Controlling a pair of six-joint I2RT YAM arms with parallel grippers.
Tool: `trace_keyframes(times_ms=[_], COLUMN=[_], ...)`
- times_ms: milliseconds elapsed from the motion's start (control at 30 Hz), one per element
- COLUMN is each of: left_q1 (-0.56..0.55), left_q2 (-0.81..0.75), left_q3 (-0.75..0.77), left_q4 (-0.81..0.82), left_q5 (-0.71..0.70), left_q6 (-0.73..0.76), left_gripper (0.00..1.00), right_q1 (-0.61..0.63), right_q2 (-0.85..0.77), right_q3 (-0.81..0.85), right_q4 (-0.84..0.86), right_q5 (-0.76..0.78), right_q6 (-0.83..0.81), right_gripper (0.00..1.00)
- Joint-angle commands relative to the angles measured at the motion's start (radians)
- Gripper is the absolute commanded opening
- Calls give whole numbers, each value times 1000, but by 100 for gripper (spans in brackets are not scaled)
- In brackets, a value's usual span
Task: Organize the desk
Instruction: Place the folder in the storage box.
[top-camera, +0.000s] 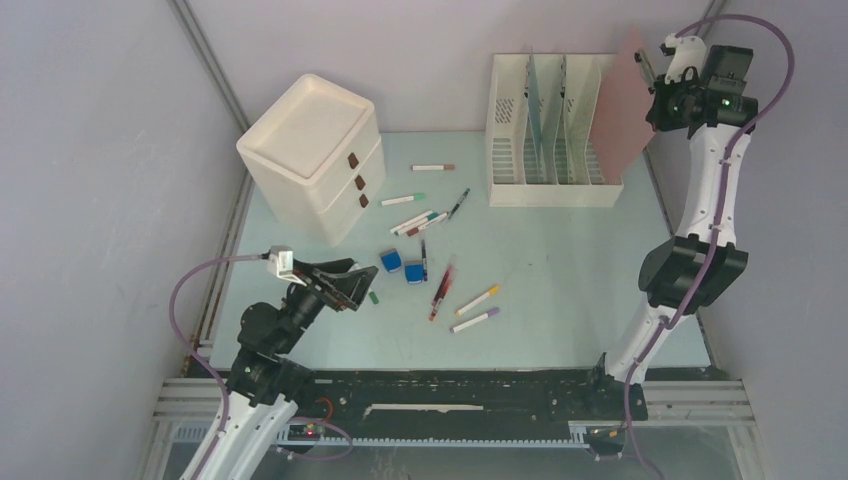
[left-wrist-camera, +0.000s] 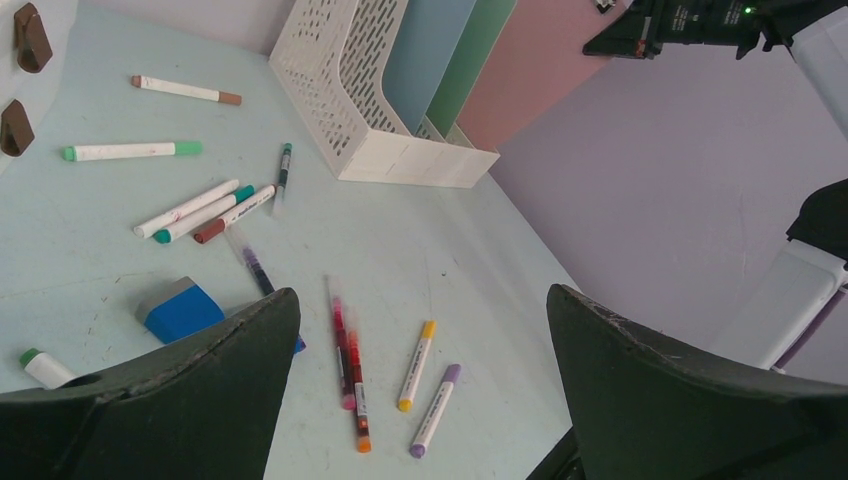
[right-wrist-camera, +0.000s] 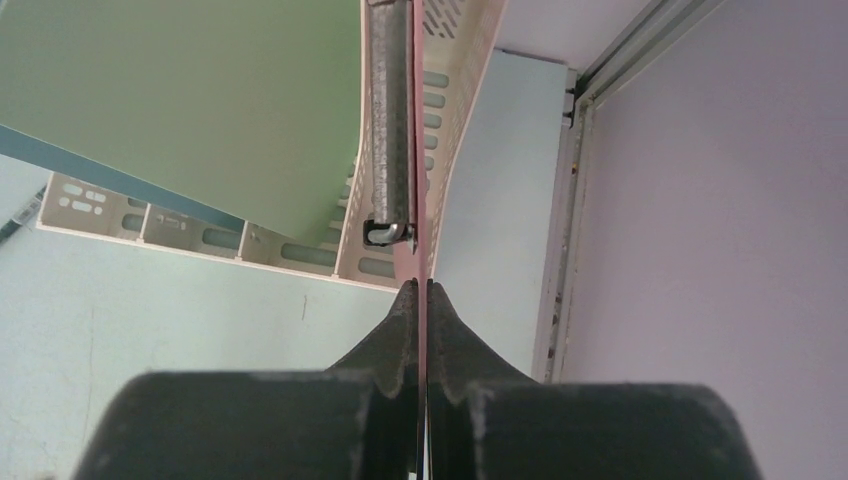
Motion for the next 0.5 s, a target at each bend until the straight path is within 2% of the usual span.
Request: trace_keyframes(times_ms=[0,233,333,467], left_q1=[8,8,8,8], left_q2=[9,21,29,33], left_q3=[34,34,34,33], left_q4=[42,50,57,58], left_q5=[29,39,44,50], left_q6=[10,10,8,6], left_gripper=[100,100,100,100], right_q1=[-2,5,13,18], right_q2=[20,45,54,64], right_q3=[6,7,6,6], right_q4=[7,-15,-23,-26], right_q5=[-23,-19,-8,-6], right_q6=[-45,-53,-50,-37], right_gripper=[0,0,10,15])
